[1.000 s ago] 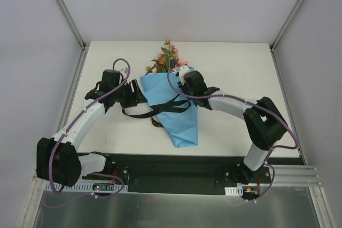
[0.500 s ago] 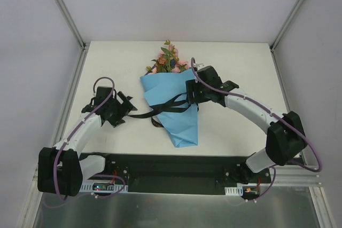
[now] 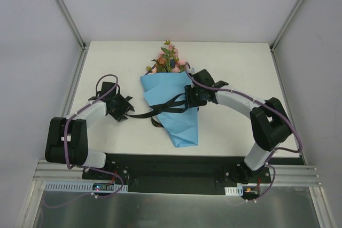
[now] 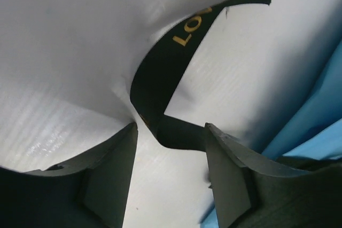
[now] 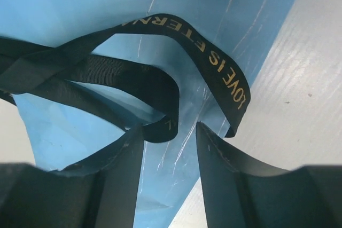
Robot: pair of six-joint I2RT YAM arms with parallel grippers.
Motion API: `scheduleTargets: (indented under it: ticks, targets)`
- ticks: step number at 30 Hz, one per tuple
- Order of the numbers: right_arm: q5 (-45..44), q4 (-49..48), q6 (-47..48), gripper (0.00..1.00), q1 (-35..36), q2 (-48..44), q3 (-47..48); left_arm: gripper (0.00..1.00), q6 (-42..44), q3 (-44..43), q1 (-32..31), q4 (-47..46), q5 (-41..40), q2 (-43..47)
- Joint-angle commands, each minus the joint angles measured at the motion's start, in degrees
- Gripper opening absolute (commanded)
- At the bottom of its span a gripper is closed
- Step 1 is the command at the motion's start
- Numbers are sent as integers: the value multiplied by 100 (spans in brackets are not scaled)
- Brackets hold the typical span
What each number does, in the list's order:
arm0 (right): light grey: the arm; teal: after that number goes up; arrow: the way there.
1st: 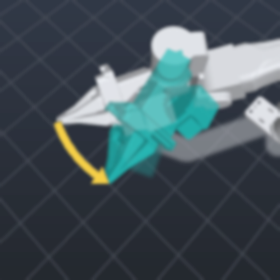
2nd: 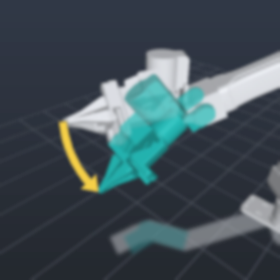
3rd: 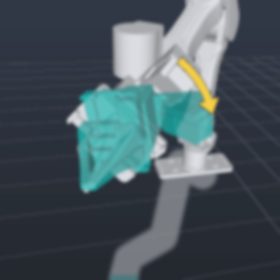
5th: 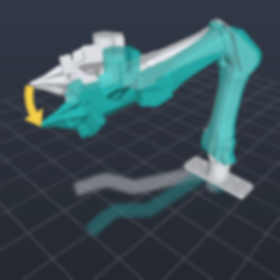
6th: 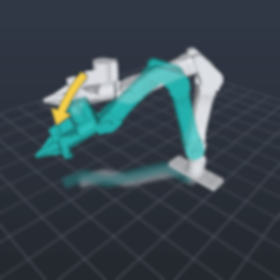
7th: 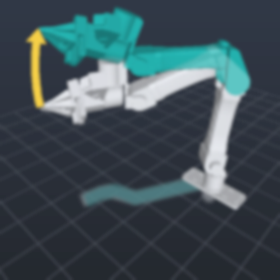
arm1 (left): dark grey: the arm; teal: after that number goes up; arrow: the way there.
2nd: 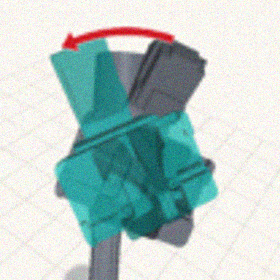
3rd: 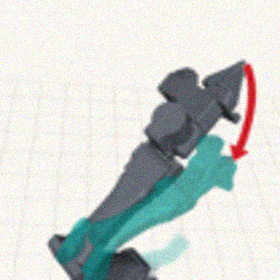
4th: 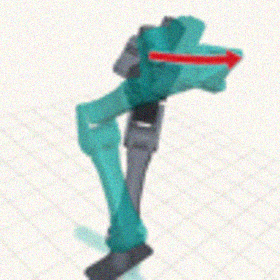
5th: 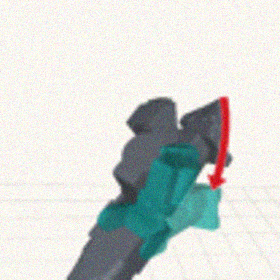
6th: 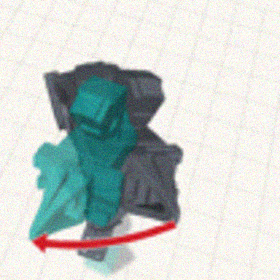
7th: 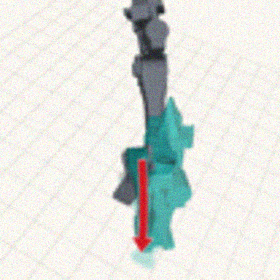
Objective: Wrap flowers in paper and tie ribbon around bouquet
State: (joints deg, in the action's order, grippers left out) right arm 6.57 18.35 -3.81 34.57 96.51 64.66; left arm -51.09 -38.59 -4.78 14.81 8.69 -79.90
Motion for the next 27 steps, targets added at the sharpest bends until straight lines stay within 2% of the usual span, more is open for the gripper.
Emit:
scheduleTargets:
  ticks: [1,2,3,6,7,8,11,16,22,27]
  targets:
    - [-32,-165,311,44,155,175,310,46,3,-26,29,-153,-121,-132]
    - [-215,-174,355,42,208,201,336,41,3,0,29,-249,-130,-96]
    - [-296,-174,355,40,217,271,362,32,81,35,29,-285,-122,-70]
    - [-559,-60,355,20,226,377,608,18,265,62,29,-373,-95,27]
    - [-621,62,346,7,243,351,687,4,318,79,29,-408,-87,131]
    - [-952,455,355,2,296,281,905,0,371,71,29,-417,-78,202]
    - [-1533,1334,40,1,410,-324,1039,0,608,36,-23,-470,-34,474]
    - [-1825,2443,-786,1,411,-984,1092,0,715,36,-163,-470,133,1125]
    - [-2861,3068,-1252,1,411,-1108,1189,0,565,-78,-269,-400,300,1635]
    - [-3881,3035,-1947,0,279,-1117,1005,0,398,-201,-269,-312,291,1881]
